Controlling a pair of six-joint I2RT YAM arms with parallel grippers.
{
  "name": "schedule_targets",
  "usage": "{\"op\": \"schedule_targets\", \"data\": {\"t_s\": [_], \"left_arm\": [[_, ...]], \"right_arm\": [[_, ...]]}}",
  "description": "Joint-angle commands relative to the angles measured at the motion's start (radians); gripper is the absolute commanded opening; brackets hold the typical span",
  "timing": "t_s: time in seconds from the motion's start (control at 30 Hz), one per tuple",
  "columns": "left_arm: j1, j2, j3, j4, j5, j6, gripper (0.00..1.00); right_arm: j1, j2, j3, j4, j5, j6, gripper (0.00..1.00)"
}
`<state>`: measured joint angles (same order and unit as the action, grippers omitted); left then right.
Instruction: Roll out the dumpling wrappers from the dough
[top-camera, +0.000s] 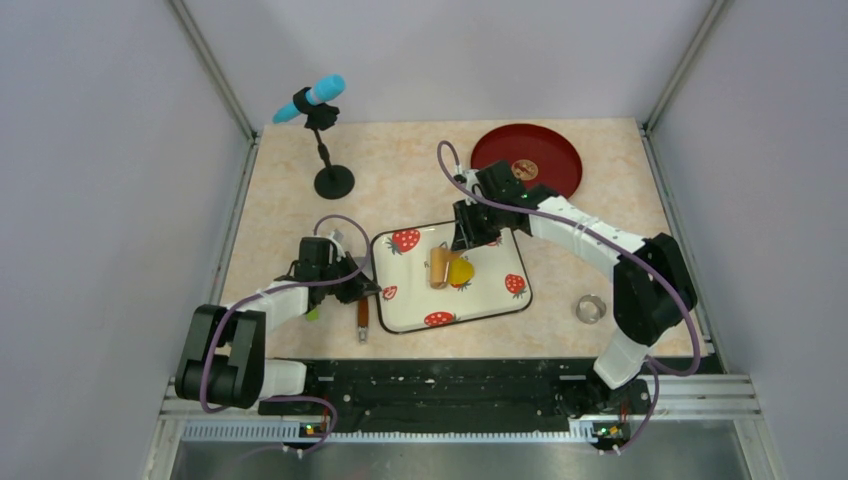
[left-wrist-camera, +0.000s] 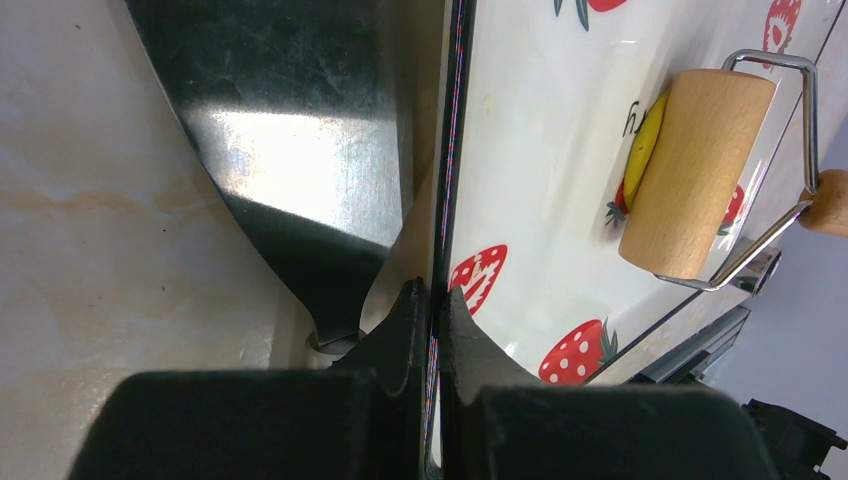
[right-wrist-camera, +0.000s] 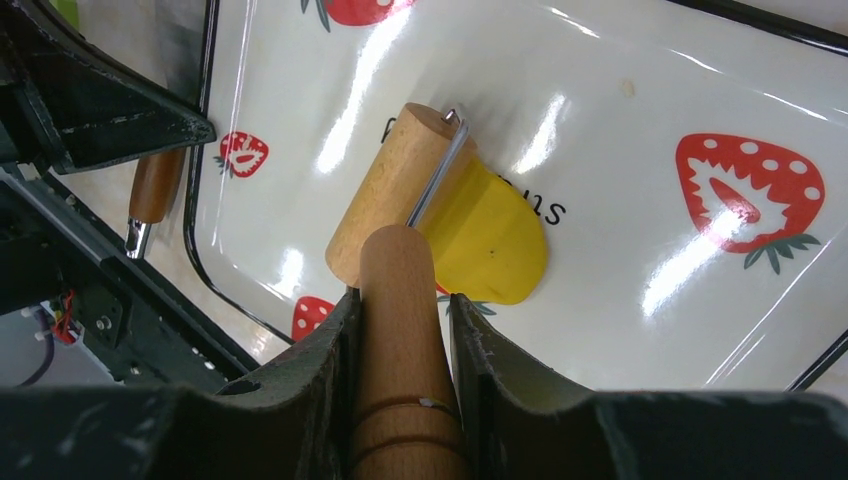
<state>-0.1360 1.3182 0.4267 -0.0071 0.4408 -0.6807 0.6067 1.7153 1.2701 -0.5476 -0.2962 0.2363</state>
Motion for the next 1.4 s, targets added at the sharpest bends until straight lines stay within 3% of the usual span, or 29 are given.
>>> {"op": "schedule_targets", "data": {"t_s": [0.0, 1.37], "left_arm": [[0.015, 0.010, -0.006, -0.059, -0.094, 0.034, 0.00], [0.012, 0.017, -0.003, -0.059, -0.094, 0.036, 0.00]], "right_arm": [[0.015, 0.202, -0.175, -0.165, 0.261, -0.067, 0.00], [0.063, 0.215, -0.129, -0.140, 0.293, -0.085, 0.00]]}}
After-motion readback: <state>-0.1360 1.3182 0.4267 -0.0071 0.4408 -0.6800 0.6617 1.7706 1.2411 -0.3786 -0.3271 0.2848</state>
